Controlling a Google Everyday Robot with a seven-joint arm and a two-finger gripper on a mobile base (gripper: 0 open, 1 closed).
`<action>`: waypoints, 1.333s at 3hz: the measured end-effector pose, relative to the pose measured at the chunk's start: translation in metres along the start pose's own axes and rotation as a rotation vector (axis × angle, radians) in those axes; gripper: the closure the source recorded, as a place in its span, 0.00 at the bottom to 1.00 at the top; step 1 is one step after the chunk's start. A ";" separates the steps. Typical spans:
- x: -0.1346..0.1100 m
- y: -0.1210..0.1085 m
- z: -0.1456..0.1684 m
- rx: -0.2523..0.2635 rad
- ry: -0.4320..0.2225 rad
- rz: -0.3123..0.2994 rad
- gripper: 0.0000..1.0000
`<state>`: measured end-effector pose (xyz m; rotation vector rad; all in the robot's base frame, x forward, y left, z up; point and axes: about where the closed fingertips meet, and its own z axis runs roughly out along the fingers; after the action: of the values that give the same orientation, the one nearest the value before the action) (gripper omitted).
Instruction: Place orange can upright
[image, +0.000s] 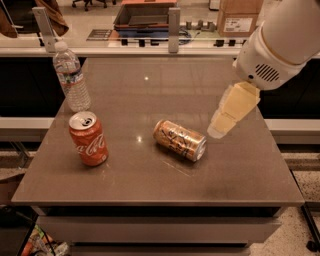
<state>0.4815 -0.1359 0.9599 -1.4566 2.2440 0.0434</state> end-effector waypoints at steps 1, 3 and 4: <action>-0.012 0.006 0.027 -0.028 0.040 0.039 0.00; -0.012 0.019 0.046 -0.056 0.142 0.046 0.00; -0.017 0.012 0.052 -0.046 0.210 0.053 0.00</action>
Offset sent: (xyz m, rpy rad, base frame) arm -0.0008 0.0416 -0.0659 -0.1798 0.2161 -0.0628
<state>0.4952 -0.1020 0.9179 -1.4858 2.4642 -0.0435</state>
